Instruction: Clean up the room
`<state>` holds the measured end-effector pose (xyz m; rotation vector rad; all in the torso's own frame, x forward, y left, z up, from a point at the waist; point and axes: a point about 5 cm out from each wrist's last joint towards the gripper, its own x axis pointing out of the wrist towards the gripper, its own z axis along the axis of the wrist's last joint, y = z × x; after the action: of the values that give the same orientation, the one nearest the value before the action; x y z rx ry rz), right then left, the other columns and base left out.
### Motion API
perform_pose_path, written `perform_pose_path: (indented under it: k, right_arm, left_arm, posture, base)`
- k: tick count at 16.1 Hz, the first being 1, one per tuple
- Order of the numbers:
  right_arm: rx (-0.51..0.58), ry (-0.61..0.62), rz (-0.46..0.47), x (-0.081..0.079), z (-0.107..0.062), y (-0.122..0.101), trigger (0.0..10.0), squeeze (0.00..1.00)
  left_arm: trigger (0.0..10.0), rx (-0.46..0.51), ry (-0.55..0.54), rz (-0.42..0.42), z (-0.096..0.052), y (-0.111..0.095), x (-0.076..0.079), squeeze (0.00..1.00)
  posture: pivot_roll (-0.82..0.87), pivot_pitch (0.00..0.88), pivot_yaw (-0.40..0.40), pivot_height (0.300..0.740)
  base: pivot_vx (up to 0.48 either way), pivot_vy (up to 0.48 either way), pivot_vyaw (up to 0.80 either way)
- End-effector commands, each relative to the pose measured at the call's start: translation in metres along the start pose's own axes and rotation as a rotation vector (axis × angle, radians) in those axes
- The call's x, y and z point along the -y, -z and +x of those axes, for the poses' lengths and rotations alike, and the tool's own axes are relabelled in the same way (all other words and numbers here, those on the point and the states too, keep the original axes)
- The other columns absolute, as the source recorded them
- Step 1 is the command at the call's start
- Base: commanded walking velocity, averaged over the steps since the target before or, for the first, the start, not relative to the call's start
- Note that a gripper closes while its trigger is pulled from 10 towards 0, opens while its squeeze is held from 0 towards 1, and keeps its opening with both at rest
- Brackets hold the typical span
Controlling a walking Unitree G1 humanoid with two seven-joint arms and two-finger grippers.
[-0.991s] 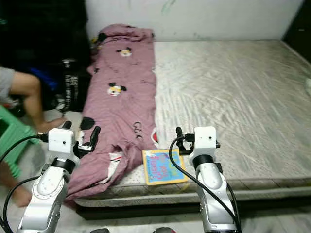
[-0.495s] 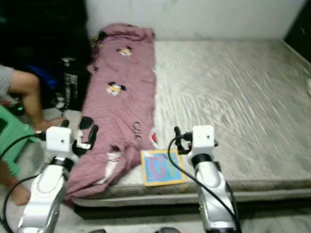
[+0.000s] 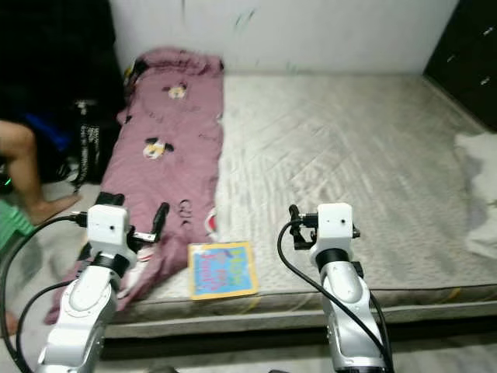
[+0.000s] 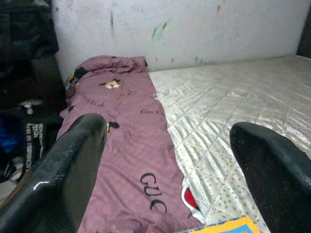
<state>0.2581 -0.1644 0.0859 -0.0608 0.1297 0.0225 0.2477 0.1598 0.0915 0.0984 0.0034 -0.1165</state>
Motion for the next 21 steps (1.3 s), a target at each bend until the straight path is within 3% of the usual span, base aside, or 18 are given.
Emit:
perform_pose_path:
  k: [1, 21]
  right_arm:
    - [0.012, -0.020, 0.002, -0.0045, 0.0016, -0.0031, 10.0, 0.00]
    - [0.016, -0.021, 0.002, -0.0058, 0.0024, -0.0032, 10.0, 0.00]
  left_arm:
    - [10.0, 0.008, -0.012, 0.013, 0.0010, -0.0030, -0.0039, 0.00]
    - [10.0, 0.022, 0.007, 0.002, 0.0014, -0.0040, -0.0035, 0.00]
  posture:
    - [0.00, 0.000, 0.005, 0.740]
    - [0.00, 0.000, 0.009, 0.740]
  base:
    - [0.000, -0.330, 0.00]
    - [0.000, -0.033, 0.00]
